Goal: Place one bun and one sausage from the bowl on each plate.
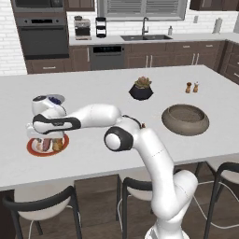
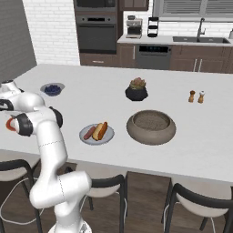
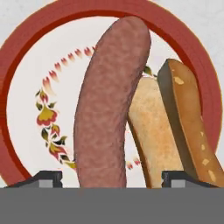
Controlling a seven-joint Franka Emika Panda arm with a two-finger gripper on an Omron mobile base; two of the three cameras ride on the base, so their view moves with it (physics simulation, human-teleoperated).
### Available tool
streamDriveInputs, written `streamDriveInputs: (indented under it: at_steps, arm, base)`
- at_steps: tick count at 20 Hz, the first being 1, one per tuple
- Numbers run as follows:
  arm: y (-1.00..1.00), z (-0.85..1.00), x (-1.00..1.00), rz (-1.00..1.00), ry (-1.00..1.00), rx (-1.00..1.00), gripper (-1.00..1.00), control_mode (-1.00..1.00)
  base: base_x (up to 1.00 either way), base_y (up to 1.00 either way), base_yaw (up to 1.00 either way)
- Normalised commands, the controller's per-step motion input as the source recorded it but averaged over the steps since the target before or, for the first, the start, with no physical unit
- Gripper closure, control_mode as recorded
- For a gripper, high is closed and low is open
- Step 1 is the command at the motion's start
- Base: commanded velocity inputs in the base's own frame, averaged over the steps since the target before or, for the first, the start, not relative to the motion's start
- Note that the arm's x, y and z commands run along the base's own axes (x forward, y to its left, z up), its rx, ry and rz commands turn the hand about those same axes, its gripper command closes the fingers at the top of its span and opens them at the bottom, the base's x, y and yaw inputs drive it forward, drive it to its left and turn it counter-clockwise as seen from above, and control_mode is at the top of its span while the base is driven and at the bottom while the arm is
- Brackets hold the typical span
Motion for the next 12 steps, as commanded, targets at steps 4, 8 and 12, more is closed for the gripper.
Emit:
streamDriveInputs:
  at_steps: [4, 8, 12]
  arm:
    - [-0.08, 0.21, -0.04, 0.00, -0.02, 0.00, -1.00, -1.00]
    - [-0.52, 0.30, -0.46, 0.00, -0.04, 0.00, -1.00, -1.00]
    - [-0.92, 0.23, -0.53, 0.00, -0.04, 0.01, -1.00, -1.00]
  base:
    - [0.00, 0.00, 0.00]
    - [0.00, 0.00, 0.00]
    - [0.00, 0.00, 0.00]
